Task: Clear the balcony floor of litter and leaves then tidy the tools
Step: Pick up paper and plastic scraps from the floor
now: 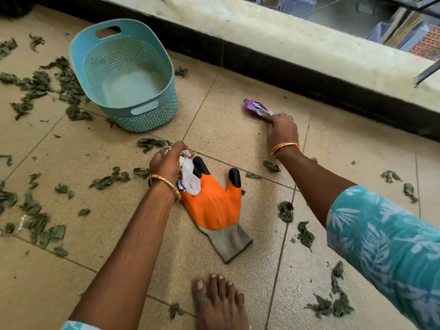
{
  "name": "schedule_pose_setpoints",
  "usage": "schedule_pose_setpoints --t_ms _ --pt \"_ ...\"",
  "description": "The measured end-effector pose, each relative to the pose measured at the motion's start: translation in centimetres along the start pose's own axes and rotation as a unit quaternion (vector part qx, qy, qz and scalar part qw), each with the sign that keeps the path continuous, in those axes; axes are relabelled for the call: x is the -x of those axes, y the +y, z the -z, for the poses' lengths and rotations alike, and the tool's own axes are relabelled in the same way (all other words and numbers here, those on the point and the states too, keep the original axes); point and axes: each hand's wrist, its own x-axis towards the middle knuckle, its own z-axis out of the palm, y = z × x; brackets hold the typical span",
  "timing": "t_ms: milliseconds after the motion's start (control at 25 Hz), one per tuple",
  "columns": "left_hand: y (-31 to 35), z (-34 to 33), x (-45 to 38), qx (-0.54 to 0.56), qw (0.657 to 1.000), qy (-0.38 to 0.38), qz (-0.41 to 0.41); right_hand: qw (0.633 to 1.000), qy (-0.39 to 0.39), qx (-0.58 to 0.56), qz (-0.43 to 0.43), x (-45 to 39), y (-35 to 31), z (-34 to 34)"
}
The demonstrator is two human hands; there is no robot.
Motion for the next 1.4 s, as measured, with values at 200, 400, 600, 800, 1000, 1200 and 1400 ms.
schedule_pose_setpoints --t_ms 200,400,600,800,1000,1200,1400 --pt "0.8 1.3 0.9 -0.014 0.997 -0.021 -0.069 0.957 0.036 -0.288 0.019 4.8 -6.4 2.5" --pt "1.5 4.1 1.7 -0.062 0.983 -0.108 -0.137 0.863 -0.239 -0.446 -0.004 9.6 -14.3 3.2" --pt "0.8 9.7 1.8 0.017 0.996 -0.076 -0.054 0.694 -0.418 -0.584 -0.052 11.6 -20.2 3.2" --pt "1.6 15.3 1.8 0.182 0.976 -0.121 0.017 0.661 -0.494 -0.562 -0.056 14.5 -26.2 1.0" --pt "1.8 20.0 2.7 0.242 0.966 -0.085 -0.030 0.657 -0.527 -0.539 0.016 17.4 -31.0 0.1" --pt "1.2 23.2 4.5 0.345 0.936 0.040 -0.052 0.756 -0.466 -0.391 0.242 20.5 -34.3 -0.5" --pt "0.4 27.3 6.0 0.285 0.935 0.206 -0.052 0.762 -0.459 -0.388 0.241 22.3 -35.6 -2.3"
